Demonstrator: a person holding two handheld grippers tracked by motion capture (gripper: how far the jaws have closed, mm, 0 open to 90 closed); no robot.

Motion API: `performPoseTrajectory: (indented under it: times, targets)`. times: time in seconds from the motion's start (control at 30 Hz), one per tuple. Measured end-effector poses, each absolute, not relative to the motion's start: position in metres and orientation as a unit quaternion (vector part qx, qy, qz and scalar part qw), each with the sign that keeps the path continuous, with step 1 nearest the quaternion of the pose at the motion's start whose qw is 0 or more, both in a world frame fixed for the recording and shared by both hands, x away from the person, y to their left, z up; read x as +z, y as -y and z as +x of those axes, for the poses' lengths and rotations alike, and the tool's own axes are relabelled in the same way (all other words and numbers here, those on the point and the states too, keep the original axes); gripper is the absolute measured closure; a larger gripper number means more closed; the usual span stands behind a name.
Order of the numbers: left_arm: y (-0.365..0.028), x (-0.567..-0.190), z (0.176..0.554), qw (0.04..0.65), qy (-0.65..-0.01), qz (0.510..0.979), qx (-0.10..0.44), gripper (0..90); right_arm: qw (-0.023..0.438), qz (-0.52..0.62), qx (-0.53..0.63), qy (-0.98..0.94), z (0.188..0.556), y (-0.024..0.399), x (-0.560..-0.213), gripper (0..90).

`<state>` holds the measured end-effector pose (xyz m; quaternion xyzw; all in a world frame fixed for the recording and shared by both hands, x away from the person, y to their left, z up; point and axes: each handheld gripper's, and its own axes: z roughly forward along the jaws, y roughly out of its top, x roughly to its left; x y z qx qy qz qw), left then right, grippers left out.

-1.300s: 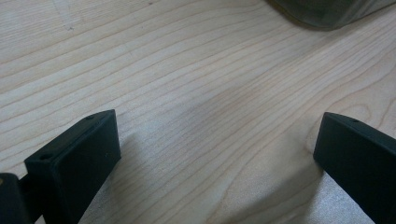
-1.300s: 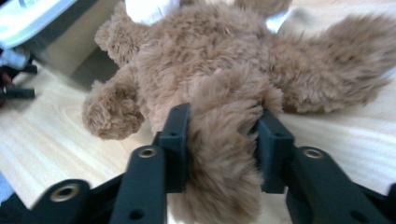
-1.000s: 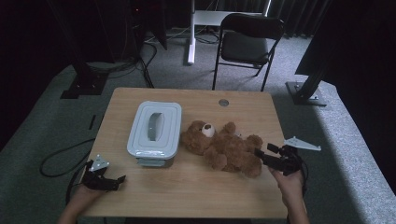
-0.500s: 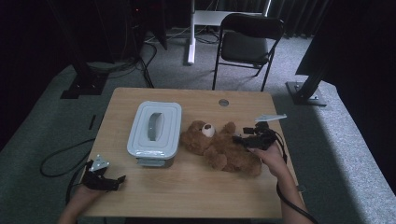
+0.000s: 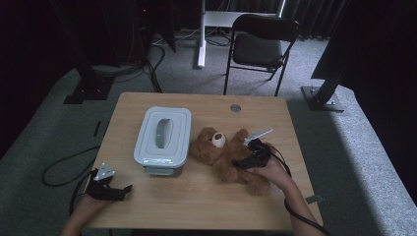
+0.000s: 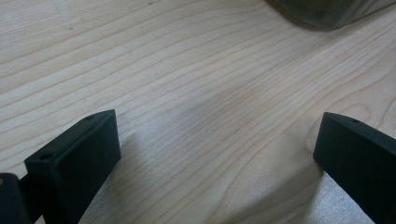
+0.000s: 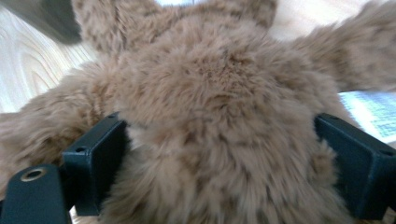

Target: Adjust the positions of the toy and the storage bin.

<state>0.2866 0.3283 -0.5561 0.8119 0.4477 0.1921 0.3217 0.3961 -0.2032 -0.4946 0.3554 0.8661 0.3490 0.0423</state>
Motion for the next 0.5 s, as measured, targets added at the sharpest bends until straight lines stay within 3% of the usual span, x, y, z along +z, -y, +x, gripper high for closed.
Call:
performPoseTrajectory:
  times: [0.13,0.23,0.37,0.5]
  targets:
    - [-0.328,-0.556,0.287,0.322,-0.448,0.812,0.192,1.2,0.056,0.356,0.348,-0.865,0.391,0.198,-0.503,15.3]
    - [-0.328,-0.556,0.287,0.322,-0.448,0.812,0.192,1.2,0.081,0.347,0.360,-0.862,0.383,0.198,-0.505,35.1]
    - [-0.328,-0.556,0.287,0.322,-0.447,0.812,0.192,1.3,0.106,0.339,0.364,-0.861,0.375,0.197,-0.502,53.7]
    - [-0.328,-0.556,0.287,0.322,-0.447,0.812,0.192,1.3,0.114,0.348,0.376,-0.851,0.371,0.197,-0.493,64.0]
